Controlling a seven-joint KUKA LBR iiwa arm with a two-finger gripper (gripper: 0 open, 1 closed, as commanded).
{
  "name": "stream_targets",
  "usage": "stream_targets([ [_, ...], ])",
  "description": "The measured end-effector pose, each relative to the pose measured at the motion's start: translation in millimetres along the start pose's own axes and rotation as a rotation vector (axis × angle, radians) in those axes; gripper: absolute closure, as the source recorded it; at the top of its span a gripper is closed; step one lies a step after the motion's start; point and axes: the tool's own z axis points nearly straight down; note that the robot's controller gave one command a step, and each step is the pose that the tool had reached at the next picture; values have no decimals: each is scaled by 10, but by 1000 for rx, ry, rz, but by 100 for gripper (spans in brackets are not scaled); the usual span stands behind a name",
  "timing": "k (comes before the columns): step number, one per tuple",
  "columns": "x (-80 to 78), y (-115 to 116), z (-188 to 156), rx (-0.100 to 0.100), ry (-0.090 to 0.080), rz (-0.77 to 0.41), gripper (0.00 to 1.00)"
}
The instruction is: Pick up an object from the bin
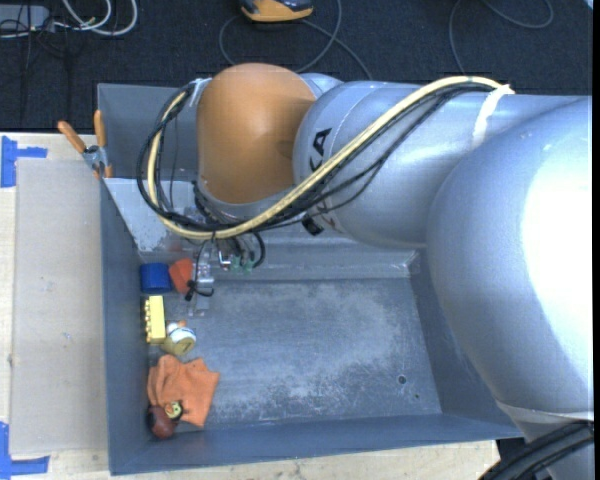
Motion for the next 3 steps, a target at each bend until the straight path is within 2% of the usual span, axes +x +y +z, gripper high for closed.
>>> stream_targets([
  [1, -15, -13, -53, -1, -7, 5, 0],
  [2, 506, 31, 634, -1, -5, -344, 0],
  [3, 746, 40, 664, -1, -1, -417, 0],
])
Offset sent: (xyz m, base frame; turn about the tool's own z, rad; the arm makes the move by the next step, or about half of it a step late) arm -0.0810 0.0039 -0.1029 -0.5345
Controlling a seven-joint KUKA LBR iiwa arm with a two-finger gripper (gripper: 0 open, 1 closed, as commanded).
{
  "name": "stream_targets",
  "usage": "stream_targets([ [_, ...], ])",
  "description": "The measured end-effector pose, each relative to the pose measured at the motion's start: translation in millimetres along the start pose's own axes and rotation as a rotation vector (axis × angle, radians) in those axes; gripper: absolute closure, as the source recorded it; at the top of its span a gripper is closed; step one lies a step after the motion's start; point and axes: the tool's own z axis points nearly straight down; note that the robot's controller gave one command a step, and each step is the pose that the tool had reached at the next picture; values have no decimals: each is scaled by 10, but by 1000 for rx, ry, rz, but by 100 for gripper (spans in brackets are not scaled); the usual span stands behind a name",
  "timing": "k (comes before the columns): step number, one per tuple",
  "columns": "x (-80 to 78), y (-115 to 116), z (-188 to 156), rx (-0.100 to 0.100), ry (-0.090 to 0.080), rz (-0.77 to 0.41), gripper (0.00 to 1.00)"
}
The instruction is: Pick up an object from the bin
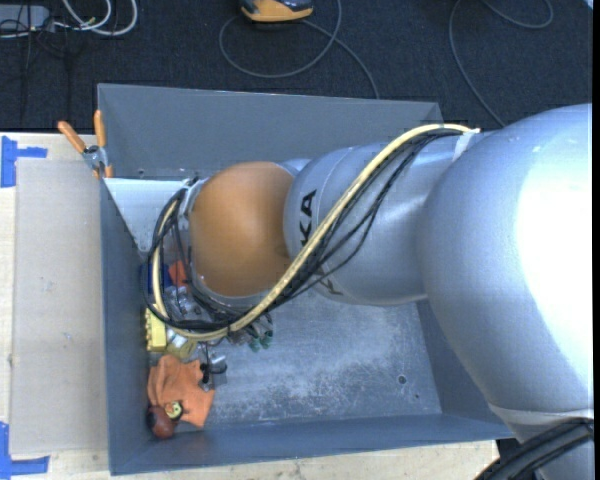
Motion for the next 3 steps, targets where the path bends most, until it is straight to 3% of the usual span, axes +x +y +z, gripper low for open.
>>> stream_targets([
  [1, 112, 133, -11, 1, -2, -180, 0],
  [2, 338, 276, 396, -1, 6, -560, 0],
  [3, 464, 336, 374, 1, -2, -534, 100],
])
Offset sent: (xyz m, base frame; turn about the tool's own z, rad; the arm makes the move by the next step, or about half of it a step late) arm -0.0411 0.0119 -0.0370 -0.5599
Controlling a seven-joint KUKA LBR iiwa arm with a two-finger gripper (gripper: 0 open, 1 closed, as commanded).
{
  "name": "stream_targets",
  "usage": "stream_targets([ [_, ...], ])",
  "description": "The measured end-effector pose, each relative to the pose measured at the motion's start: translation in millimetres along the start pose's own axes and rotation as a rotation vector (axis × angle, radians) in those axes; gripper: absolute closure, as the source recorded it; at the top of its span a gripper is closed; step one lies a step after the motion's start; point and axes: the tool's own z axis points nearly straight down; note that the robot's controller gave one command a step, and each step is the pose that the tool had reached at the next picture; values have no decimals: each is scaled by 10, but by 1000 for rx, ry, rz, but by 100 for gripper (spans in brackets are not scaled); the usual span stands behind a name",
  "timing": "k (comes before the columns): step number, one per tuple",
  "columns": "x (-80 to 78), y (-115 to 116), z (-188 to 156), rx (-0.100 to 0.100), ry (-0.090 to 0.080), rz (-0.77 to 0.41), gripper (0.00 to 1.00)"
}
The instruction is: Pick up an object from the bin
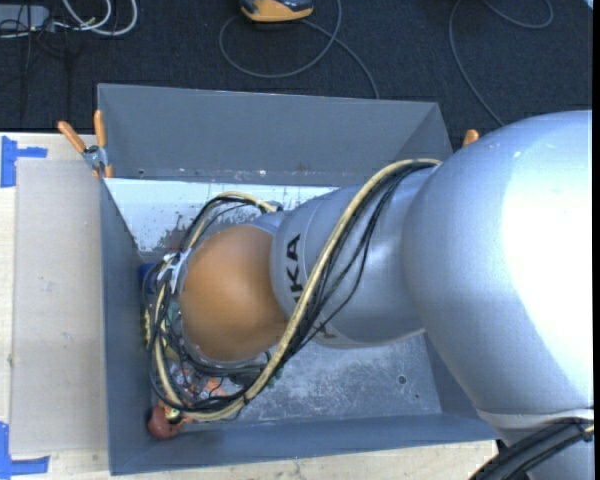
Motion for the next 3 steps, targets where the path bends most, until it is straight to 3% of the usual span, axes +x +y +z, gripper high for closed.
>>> stream_targets([
  [3, 24, 20, -202, -5, 8, 0, 100],
])
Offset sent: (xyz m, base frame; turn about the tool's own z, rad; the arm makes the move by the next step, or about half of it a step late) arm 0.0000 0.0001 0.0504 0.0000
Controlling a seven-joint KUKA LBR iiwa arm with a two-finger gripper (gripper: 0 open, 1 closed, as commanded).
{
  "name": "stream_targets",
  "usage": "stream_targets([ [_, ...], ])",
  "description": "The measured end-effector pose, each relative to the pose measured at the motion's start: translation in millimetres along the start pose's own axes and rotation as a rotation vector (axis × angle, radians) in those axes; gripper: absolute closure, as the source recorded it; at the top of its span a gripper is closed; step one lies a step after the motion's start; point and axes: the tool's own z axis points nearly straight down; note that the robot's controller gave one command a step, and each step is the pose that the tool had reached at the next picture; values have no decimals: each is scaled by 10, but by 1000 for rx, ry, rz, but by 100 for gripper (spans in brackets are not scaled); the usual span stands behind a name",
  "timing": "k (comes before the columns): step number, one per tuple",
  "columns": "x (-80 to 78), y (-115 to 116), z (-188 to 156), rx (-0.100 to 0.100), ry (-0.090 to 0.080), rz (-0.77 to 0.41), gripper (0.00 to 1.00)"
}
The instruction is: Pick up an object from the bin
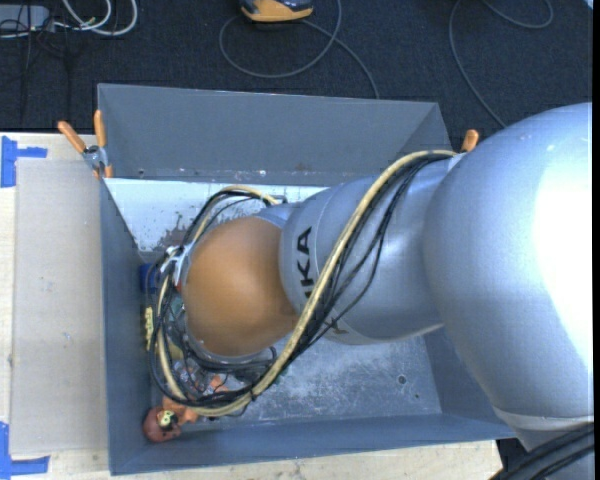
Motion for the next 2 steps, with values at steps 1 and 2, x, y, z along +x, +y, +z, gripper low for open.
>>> stream_targets([
  [1, -10, -2, -233, 2, -4, 1, 100],
  [2, -21, -8, -422, 4, -9, 2, 100],
])
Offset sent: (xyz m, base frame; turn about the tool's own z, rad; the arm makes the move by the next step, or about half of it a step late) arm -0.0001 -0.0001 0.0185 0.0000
